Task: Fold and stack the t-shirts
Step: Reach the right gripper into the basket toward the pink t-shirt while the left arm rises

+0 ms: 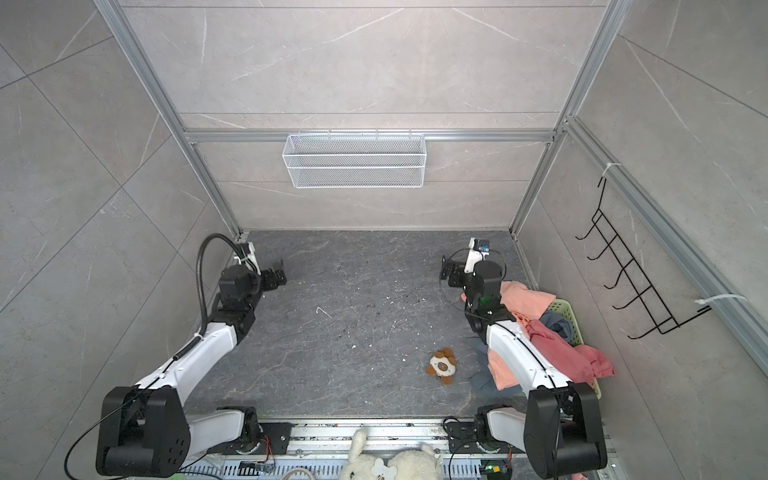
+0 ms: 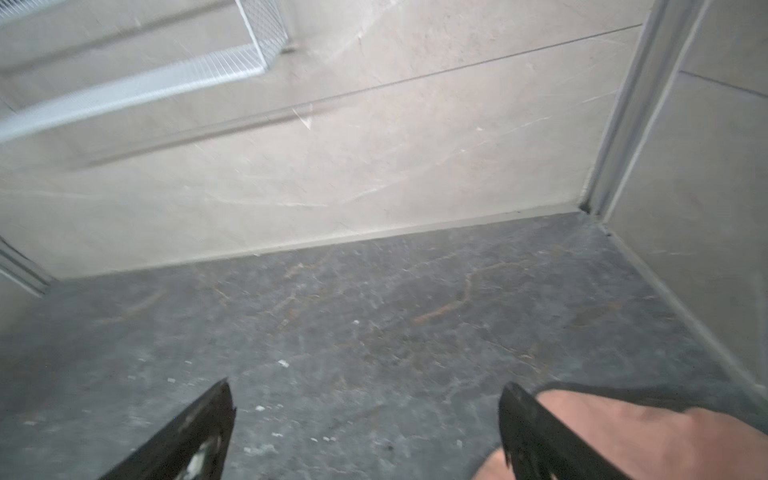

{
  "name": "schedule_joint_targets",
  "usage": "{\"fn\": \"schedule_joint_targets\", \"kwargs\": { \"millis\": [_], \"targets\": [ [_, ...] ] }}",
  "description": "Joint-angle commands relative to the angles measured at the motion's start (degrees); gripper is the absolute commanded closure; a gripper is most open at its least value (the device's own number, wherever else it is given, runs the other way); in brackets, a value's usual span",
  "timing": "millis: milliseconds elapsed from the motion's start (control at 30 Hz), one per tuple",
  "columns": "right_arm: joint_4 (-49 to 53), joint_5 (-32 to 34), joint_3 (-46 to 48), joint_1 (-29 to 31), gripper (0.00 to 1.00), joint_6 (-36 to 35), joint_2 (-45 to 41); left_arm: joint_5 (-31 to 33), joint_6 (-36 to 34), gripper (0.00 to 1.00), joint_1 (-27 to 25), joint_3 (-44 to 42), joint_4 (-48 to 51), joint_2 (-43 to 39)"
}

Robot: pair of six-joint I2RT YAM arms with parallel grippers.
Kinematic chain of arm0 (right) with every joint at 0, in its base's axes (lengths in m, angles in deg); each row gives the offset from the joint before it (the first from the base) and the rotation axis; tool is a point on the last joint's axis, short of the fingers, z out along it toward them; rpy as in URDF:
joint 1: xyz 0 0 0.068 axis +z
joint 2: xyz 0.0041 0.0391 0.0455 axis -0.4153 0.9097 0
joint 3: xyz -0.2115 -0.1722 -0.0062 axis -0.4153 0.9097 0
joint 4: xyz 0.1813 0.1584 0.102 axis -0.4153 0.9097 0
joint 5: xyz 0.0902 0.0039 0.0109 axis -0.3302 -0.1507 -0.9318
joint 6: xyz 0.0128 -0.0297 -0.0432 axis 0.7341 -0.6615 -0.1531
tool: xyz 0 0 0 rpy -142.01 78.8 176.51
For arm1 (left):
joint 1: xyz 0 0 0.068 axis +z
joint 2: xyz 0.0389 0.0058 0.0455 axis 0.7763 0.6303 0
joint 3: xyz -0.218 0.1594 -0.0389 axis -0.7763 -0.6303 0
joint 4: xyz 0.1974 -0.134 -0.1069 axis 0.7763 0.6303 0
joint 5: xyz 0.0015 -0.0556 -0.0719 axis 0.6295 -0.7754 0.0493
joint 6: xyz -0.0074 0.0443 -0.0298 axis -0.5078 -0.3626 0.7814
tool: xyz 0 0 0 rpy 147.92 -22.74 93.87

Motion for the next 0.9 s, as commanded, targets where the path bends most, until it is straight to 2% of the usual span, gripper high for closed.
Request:
{"fn": "schedule_joint_targets", "kwargs": {
  "millis": [0, 100, 267, 333, 400, 467, 533, 567, 633, 700, 800, 867],
  "targets": [
    [13.55, -11.65, -8.99, 2.19, 0.01, 14.61, 1.96, -2.88, 14.86, 0.00, -3.58, 12.43, 14.05, 0.34],
    [13.32, -15.04, -13.10, 6.47, 0.01, 21.05, 2.25, -3.54, 23.42, 0.00, -11.26, 19.71, 15.08, 3.31],
    [16.30, -16.34, -17.26, 13.37, 0.01, 26.52, 1.28, -4.65, 34.06, 0.00, -22.51, 24.77, 13.70, 10.11],
    [18.03, -14.66, -17.85, 15.12, 0.01, 25.43, 0.12, -4.97, 35.52, 0.00, -25.31, 25.53, 13.68, 12.35],
    [13.79, -13.31, -15.49, 15.80, 0.01, 25.06, -2.56, -4.15, 34.36, 0.00, -27.73, 25.28, 12.62, 13.36],
    [5.17, -11.96, -11.66, 15.80, 0.01, 28.55, -4.15, -5.26, 32.25, 0.00, -28.28, 24.78, 9.85, 13.00],
    [14.94, -6.74, -15.49, 15.64, 0.01, 30.71, -3.83, -5.40, 33.32, 0.00, -28.19, 22.30, 4.72, 12.82],
    [21.50, -3.98, -18.47, 15.62, 0.01, 31.78, -2.63, -5.18, 34.56, 0.00, -27.99, 21.77, 5.24, 13.05],
    [26.78, -4.18, -22.32, 15.60, 0.01, 30.76, -0.01, -5.69, 37.80, 0.00, -26.60, 22.25, 7.68, 13.98],
    [29.67, -4.24, -25.18, 15.40, 0.01, 30.16, 2.40, -10.58, 38.13, 0.00, -24.81, 23.28, 5.55, 15.89],
    [40.90, 4.79, -29.08, 13.00, 0.01, 32.42, 5.24, -13.16, 36.49, 0.00, -23.70, 29.47, 10.02, 20.16],
    [48.68, 13.61, -29.31, 9.56, 0.00, 33.59, 5.56, -14.41, 31.17, 0.00, -24.00, 35.28, 15.15, 23.42]
  ]
}}
